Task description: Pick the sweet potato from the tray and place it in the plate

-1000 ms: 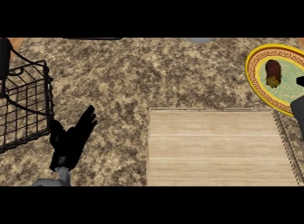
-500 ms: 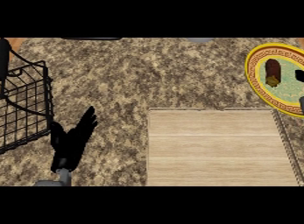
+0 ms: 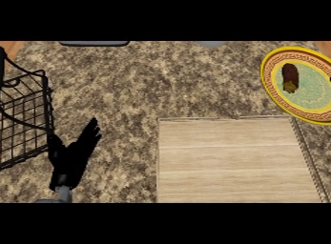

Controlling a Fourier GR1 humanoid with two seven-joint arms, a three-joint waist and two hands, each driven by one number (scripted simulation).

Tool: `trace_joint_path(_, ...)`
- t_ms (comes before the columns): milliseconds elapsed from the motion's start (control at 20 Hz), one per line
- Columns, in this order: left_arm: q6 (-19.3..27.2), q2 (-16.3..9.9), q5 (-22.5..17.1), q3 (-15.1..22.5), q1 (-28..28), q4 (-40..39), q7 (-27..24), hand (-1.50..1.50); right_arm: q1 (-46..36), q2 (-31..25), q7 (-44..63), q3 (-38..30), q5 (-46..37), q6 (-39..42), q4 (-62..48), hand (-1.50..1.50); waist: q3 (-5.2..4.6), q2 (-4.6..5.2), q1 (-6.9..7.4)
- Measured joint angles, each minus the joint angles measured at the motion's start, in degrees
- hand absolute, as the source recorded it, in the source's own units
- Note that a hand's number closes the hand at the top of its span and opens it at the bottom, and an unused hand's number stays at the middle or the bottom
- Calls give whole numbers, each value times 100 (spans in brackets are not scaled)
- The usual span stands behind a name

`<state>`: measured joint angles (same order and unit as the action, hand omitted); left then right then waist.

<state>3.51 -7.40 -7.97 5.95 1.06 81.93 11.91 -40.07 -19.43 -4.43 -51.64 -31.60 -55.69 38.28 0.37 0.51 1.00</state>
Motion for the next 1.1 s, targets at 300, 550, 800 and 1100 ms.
trace_joint_path(300, 33, 7, 27, -42, 23, 40, 68, 0, 718, 523, -1058, -41, 1192, 1134, 716, -150, -25, -47, -94)
trace_joint_path(550, 70, 65, 90, -47, 9, 60, 114, 0, 1482, 1111, -1096, 415, 1465, 1607, 1562, -150, -35, -64, -127)
trace_joint_path(800, 23, 65, 140, -77, 93, 96, 96, 0, 2297, 1579, -572, 1080, 1249, 1641, 2579, -150, -40, -66, -125)
trace_joint_path(1100, -47, 77, 146, -177, 58, 116, 143, 0, 3219, 1851, 117, 2211, 1154, 1196, 3534, -150, -40, -63, -115)
